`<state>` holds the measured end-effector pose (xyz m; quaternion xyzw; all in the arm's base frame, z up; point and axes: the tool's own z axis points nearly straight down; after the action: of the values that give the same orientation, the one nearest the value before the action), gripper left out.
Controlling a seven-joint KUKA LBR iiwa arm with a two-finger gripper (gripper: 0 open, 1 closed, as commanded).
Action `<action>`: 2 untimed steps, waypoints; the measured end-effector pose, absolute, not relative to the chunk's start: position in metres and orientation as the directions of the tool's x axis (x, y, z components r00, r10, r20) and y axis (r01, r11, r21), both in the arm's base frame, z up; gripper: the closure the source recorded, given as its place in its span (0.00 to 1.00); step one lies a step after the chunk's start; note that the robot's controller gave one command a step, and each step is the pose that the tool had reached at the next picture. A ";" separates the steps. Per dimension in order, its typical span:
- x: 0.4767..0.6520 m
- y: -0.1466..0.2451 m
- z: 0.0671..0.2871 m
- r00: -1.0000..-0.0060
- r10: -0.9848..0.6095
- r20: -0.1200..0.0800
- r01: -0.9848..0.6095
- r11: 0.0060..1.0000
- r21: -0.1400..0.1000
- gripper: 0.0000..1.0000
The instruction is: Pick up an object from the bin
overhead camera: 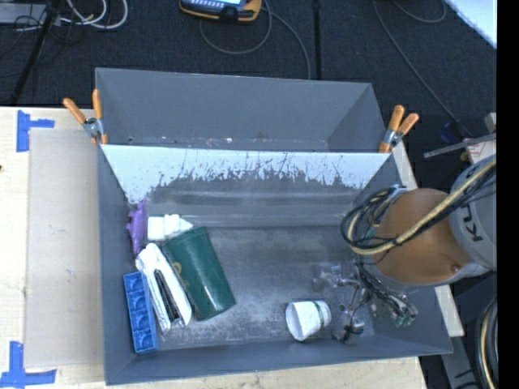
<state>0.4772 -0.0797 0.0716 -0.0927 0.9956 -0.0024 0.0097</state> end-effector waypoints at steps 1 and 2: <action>0.477 -0.080 0.072 -0.982 -0.186 -0.019 -0.186 0.983 -0.007 0.00; 0.486 -0.017 0.069 -0.921 -0.389 -0.016 -0.389 0.921 -0.009 1.00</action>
Offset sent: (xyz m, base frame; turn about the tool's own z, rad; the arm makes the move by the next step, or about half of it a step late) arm 0.0087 0.0621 -0.0016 -0.2139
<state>0.4856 -0.0166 0.0692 -0.1983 0.9801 -0.0029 0.0087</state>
